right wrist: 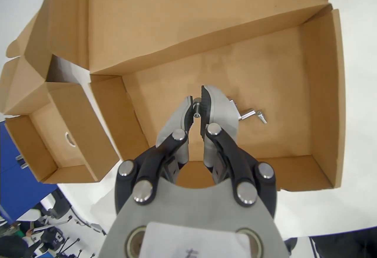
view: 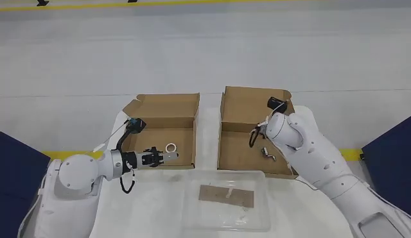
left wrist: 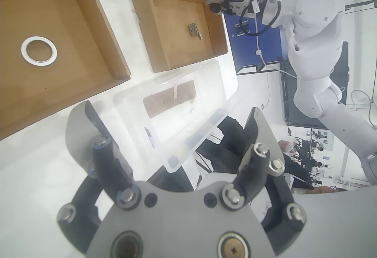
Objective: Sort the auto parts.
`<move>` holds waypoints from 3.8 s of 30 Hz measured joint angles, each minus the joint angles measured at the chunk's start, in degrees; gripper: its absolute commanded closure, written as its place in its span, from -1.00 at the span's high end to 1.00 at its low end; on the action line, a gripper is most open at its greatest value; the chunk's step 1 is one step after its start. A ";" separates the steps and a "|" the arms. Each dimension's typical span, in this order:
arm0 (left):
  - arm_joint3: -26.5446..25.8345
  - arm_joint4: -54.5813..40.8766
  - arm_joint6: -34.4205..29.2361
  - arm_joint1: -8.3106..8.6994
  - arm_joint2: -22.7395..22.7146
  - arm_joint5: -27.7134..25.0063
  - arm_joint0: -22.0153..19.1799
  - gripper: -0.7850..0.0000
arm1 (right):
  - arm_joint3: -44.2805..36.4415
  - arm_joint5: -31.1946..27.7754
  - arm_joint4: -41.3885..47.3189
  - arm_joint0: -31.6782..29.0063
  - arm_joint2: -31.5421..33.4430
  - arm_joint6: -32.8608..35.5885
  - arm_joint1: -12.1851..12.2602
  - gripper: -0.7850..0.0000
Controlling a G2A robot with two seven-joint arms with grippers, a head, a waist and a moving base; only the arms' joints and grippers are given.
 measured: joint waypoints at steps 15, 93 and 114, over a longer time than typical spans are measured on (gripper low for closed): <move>0.00 0.00 0.00 0.00 0.00 0.00 0.00 1.00 | 14.23 0.69 1.75 6.80 -11.15 0.30 -6.65 -1.00; 0.00 0.00 0.00 0.00 0.00 0.00 0.00 1.00 | -0.38 -5.02 -2.06 -8.95 8.21 -4.53 -5.47 1.00; 0.00 0.00 0.00 0.00 0.00 0.00 0.00 1.00 | -26.76 -38.38 15.69 -40.88 43.13 6.29 2.19 1.00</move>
